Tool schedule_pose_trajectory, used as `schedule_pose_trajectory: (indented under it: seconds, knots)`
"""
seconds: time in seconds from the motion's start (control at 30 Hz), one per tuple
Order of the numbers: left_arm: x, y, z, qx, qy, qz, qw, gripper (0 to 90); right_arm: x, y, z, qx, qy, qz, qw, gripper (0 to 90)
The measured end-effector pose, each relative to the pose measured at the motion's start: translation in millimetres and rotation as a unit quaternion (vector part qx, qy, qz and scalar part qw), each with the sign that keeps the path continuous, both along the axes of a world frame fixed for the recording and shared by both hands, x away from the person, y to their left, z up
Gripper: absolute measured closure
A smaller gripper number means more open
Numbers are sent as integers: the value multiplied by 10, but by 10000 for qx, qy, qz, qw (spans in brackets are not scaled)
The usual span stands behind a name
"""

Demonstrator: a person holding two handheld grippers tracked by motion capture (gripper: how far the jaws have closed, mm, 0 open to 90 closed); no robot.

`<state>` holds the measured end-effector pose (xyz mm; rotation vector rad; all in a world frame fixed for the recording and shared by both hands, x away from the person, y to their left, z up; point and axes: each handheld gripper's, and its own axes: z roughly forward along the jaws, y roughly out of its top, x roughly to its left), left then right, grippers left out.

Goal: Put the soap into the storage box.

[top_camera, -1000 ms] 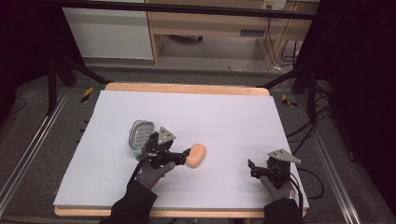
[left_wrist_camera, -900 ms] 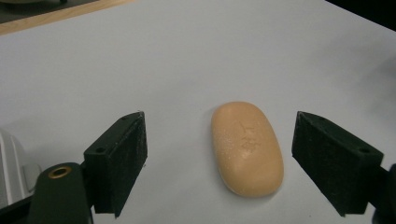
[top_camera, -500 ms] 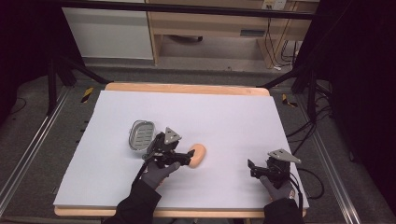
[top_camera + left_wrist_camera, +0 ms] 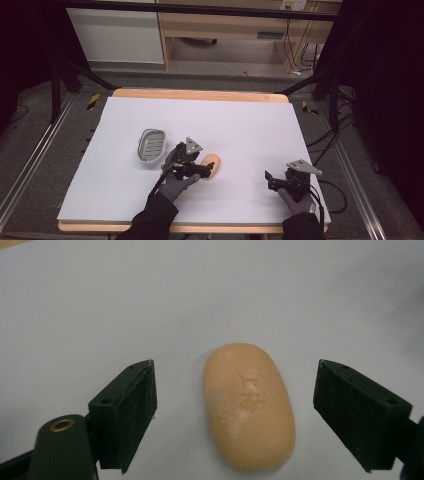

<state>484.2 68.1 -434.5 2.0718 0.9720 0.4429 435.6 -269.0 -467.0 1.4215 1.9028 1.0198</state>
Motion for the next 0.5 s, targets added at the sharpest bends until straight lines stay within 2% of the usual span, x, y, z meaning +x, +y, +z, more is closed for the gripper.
schedule_pose_trajectory:
  seconds: [0.2, 0.23, 0.5]
  knots:
    - [26, -56, -56, 15, 67, -5, 10000, 169, 0, -3, 2, -10, -43, 9, 10000, 63]
    - [29, -59, -60, 54, 75, -25, 10000, 168, -7, 3, 8, 39, -33, 2, 10000, 62]
    - [66, -151, -156, 183, 190, -71, 9996, 168, -2, 4, 5, -18, -99, -10, 9999, 62]
